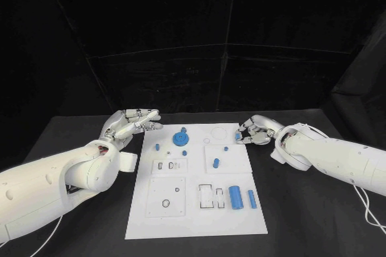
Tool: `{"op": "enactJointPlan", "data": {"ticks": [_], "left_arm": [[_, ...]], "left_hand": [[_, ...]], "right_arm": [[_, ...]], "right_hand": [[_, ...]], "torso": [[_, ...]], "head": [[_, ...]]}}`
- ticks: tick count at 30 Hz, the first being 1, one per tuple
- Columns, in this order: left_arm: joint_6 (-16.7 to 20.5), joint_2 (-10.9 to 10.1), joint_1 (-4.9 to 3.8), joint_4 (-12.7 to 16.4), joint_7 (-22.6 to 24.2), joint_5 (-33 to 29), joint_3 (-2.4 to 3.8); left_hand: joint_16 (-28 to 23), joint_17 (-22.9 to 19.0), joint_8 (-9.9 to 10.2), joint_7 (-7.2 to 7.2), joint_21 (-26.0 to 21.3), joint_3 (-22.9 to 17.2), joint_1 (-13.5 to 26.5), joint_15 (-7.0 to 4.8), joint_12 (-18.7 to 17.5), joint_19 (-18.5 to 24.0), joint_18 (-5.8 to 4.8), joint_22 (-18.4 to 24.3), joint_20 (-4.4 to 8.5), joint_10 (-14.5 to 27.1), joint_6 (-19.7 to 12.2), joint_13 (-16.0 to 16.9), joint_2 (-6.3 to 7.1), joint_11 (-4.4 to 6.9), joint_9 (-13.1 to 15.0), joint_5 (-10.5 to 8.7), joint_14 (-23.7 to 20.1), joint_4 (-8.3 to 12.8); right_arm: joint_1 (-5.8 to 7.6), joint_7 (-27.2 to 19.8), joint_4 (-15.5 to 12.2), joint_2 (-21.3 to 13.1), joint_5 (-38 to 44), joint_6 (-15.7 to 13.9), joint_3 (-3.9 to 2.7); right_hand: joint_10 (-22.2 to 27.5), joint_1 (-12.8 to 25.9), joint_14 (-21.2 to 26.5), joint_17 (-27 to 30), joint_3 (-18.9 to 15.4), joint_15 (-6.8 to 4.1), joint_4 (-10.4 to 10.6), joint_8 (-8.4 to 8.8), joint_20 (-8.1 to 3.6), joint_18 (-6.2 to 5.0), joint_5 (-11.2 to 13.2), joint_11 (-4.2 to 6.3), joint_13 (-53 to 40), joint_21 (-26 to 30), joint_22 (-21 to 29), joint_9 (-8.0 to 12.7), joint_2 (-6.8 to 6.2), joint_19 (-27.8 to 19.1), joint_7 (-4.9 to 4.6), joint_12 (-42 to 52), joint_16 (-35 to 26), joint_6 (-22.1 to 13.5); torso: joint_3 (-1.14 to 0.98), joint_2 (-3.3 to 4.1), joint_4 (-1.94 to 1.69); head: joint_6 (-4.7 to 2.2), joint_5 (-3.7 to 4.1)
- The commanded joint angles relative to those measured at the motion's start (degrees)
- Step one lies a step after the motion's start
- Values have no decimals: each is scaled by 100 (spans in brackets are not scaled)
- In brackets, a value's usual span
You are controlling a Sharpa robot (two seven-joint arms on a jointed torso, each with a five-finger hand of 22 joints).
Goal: Assemble the parts on the task board
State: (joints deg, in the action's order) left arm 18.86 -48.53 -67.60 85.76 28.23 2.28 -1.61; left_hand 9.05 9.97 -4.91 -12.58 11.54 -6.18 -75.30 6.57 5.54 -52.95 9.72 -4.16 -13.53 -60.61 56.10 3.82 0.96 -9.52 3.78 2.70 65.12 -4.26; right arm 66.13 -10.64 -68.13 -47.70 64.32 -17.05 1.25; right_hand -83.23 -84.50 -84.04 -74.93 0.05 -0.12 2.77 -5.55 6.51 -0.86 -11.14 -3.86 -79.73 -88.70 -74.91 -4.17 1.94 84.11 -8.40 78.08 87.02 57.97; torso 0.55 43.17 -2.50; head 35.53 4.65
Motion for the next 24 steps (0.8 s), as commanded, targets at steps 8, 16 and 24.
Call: {"op": "enactJointPlan", "data": {"ticks": [8,16,24], "left_arm": [[-61,7,-8,4,20,21,5],[-63,2,-8,5,13,21,5],[-68,-16,-8,-7,5,21,5]], "left_hand": [[-25,9,39,-3,-19,1,43,32,-20,-31,88,8,-7,-38,44,2,-30,0,1,24,7,37],[-28,10,43,-5,-20,-1,41,32,-24,-31,88,9,-7,-36,43,1,-35,-2,0,23,8,41],[-28,10,43,-5,-20,-1,41,32,-24,-31,88,9,-7,-36,43,1,-35,-2,0,23,8,41]], "right_arm": [[9,-35,2,19,27,-4,-2],[9,-59,-15,20,2,-164,-2],[13,135,-348,-134,-79,-742,-4]], "right_hand": [[-17,-24,-458,-877,149,-64,-41,-48,-67,28,36,74,-69,-29,-1287,-3,119,410,37,51,16,170],[-40,-56,-464,-898,455,-172,-152,-213,-161,33,102,203,-89,-39,-1310,-73,304,427,193,66,23,558],[-44,27,-466,-909,598,-199,-183,-204,-200,37,43,225,-88,-44,-1323,-75,331,438,208,57,25,560]], "torso": [[1,-1,-4],[0,-2,-1],[13,-20,6]], "head": [[1,-3],[11,-8],[1,-12]]}}
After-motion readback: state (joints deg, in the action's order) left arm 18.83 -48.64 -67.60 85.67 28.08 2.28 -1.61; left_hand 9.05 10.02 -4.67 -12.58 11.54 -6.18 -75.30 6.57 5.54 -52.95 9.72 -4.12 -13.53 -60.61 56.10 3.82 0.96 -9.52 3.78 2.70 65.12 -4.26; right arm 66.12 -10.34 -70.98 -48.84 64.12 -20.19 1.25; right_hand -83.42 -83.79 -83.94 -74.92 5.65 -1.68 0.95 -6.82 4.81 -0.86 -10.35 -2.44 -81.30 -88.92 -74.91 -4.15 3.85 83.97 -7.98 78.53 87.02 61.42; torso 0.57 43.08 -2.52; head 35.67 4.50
